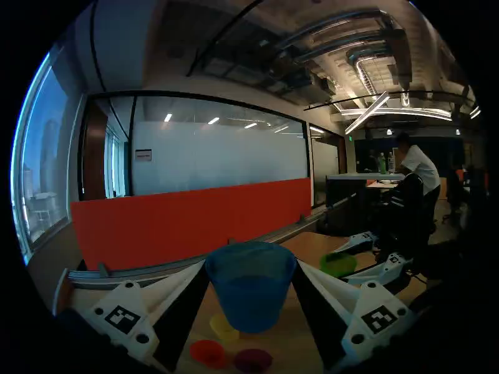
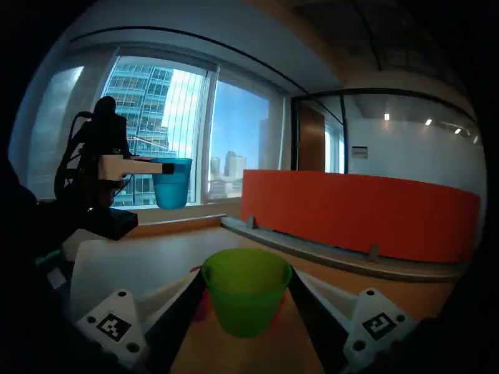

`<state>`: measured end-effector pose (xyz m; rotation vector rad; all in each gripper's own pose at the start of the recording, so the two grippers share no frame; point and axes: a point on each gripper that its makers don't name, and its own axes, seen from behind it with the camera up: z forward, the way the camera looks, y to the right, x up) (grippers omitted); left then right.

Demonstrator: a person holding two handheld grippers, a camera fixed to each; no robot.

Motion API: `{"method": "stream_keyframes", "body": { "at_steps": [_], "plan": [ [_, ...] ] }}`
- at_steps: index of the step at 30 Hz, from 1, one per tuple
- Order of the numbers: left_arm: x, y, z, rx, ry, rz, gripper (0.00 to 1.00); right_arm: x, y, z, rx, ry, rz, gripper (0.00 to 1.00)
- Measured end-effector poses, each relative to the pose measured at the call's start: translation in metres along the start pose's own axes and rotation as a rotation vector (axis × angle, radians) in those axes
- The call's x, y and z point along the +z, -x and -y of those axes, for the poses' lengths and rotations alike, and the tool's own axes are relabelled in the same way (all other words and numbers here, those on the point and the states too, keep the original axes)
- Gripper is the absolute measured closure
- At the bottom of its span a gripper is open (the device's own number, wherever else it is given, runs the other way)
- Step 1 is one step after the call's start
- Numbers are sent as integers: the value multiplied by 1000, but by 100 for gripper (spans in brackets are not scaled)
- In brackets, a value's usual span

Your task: Pour water

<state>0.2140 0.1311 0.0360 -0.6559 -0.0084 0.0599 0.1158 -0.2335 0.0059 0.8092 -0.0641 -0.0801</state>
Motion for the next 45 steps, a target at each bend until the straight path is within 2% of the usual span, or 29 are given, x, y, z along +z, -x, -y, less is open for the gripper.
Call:
{"method": "stream_keyframes", "body": {
  "at_steps": [9, 27, 39, 45],
  "plan": [
    [0, -4, 1, 9, 3, -7, 13, 1, -1, 2, 3, -13, 4, 6],
    [7, -8, 0, 80, 14, -17, 13, 12, -5, 39, -7, -102, 0, 7],
    [7, -17, -5, 185, 14, -31, 13, 18, 3, 66, -7, -167, 9, 7],
    [6, -28, -12, 275, 10, -51, 13, 18, 7, 77, -15, -189, 16, 7]
  ]
}}
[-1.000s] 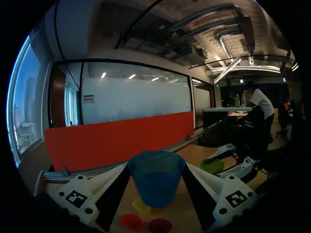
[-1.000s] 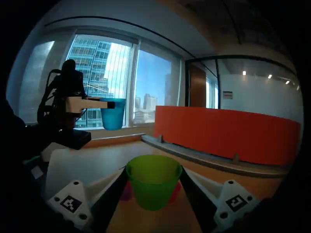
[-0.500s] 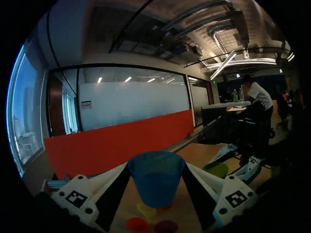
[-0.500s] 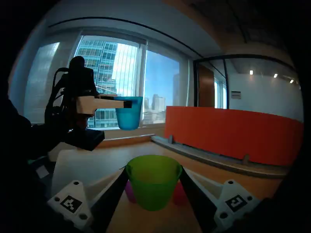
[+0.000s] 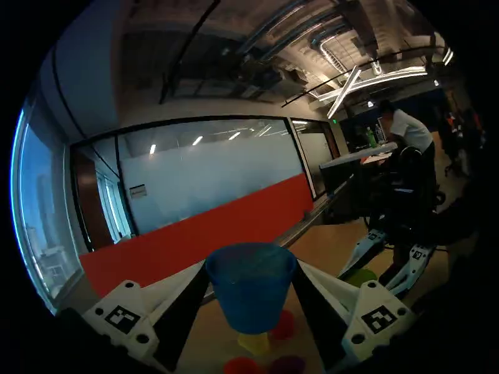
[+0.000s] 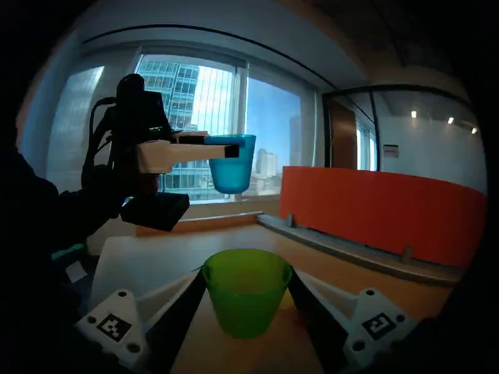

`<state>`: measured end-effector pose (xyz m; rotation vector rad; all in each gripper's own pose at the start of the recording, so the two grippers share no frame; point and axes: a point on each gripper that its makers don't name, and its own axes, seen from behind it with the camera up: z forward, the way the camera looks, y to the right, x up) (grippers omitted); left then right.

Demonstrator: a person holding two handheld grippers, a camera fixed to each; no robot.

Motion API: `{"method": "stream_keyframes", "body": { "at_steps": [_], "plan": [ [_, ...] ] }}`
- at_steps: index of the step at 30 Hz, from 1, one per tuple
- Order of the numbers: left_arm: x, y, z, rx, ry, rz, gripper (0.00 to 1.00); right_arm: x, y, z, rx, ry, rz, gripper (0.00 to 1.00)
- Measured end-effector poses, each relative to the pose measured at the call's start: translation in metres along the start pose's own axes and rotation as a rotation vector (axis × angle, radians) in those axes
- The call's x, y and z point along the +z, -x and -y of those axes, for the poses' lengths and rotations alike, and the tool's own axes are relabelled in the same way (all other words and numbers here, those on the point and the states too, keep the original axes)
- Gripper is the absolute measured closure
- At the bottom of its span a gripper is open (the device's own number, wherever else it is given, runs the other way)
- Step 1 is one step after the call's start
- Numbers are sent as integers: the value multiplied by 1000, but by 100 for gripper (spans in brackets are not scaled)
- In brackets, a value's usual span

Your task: Pour water

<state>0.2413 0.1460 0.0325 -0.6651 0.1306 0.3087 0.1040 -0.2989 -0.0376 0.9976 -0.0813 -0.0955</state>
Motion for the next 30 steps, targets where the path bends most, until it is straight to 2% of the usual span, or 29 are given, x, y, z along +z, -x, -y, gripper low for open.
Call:
{"method": "stream_keyframes", "body": {
  "at_steps": [20, 30],
  "plan": [
    [-1, -29, -7, 303, -21, -21, 13, 9, -3, 27, -5, -67, -8, 7],
    [-4, -36, -15, 424, -22, -16, 13, 12, -2, 33, -7, -83, -8, 7]
  ]
}}
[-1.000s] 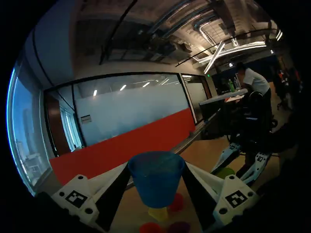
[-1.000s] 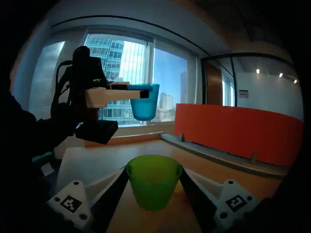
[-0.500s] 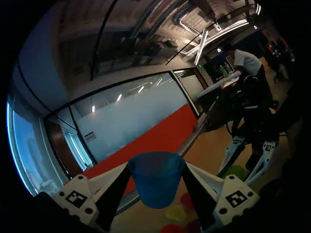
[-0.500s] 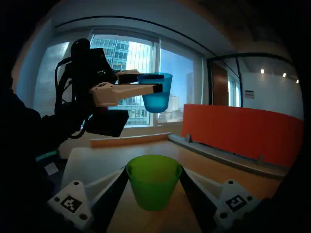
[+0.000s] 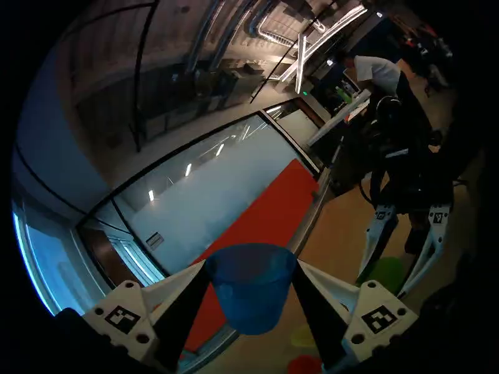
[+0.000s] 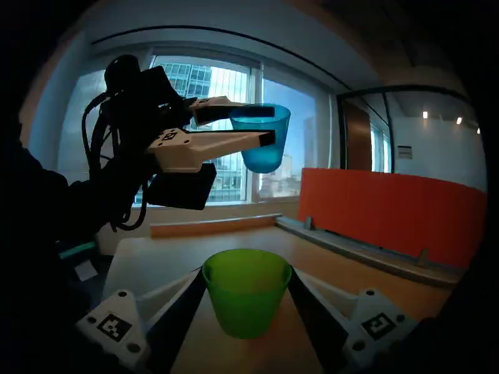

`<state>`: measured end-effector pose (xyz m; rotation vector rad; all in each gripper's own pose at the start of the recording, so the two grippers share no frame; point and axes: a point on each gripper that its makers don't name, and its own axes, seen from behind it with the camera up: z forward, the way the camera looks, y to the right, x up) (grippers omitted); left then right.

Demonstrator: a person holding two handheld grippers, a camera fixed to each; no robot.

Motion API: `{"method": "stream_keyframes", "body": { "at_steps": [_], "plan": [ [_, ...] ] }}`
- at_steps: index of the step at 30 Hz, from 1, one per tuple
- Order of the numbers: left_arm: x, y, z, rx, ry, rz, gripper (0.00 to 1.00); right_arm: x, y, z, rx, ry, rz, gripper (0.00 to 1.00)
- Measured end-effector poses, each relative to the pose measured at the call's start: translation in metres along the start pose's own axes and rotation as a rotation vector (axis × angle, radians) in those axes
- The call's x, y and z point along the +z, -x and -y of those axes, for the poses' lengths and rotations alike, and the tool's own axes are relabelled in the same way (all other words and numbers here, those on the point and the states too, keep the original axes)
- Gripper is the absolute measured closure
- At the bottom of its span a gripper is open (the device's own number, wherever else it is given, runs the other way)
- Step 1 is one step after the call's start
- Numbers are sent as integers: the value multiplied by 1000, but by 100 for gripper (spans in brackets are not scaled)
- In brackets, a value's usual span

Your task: Pour water

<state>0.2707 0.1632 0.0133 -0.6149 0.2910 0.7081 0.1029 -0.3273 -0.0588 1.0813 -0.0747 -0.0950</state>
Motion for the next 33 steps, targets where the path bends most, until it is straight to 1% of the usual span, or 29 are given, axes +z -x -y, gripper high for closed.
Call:
{"method": "stream_keyframes", "body": {
  "at_steps": [6, 10, 21, 29, 33],
  "plan": [
    [-2, -5, -1, 60, -2, -3, 13, 2, 0, 2, -3, -8, 0, 7],
    [-3, -6, -1, 89, -3, -4, 13, 4, 0, 3, -3, -13, 1, 7],
    [-4, -6, 4, 176, -15, 3, 13, 7, -1, 7, -6, -23, -1, 7],
    [-6, -17, 3, 233, -20, -16, 13, 11, -2, 7, -4, -24, -2, 7],
    [-5, -19, 3, 257, -20, -17, 13, 12, -2, 7, -7, -25, -3, 7]
  ]
}}
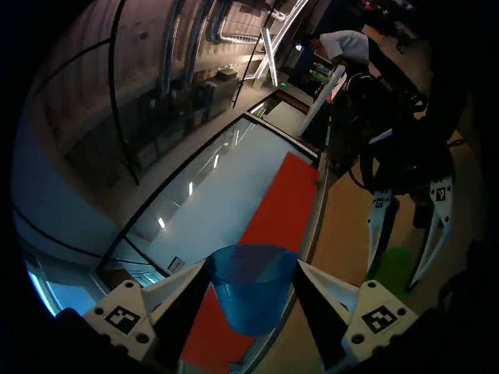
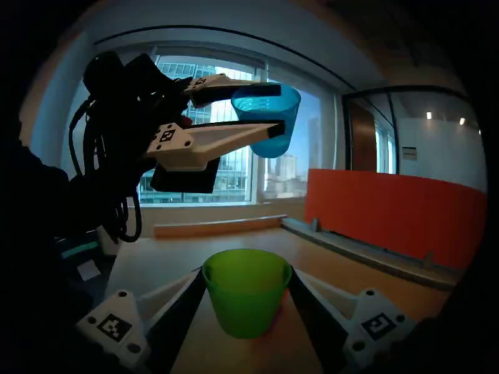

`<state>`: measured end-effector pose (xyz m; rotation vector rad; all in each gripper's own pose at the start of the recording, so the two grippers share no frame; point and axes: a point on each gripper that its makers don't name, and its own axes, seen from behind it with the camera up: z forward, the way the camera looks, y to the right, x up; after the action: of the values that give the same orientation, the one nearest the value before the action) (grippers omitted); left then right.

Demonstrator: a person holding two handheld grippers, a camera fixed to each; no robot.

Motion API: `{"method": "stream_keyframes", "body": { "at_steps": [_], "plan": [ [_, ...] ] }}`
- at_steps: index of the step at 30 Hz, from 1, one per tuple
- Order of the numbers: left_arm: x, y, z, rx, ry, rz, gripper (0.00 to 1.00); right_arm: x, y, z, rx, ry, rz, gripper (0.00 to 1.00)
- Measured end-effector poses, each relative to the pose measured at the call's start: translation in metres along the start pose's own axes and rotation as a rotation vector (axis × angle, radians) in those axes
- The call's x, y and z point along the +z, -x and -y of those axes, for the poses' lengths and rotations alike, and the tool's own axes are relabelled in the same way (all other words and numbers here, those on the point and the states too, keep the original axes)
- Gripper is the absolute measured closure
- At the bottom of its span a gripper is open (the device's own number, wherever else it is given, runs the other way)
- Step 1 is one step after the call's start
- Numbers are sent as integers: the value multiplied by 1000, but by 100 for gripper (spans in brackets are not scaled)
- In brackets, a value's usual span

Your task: Pour water

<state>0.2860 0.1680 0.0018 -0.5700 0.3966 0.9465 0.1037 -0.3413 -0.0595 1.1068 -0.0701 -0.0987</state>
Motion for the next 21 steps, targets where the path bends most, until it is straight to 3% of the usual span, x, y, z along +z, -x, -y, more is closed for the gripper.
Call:
{"method": "stream_keyframes", "body": {
  "at_steps": [21],
  "plan": [
    [3, -7, -5, 94, 3, -1, 13, 0, -4, -1, -9, 4, -6, 8]
  ]
}}
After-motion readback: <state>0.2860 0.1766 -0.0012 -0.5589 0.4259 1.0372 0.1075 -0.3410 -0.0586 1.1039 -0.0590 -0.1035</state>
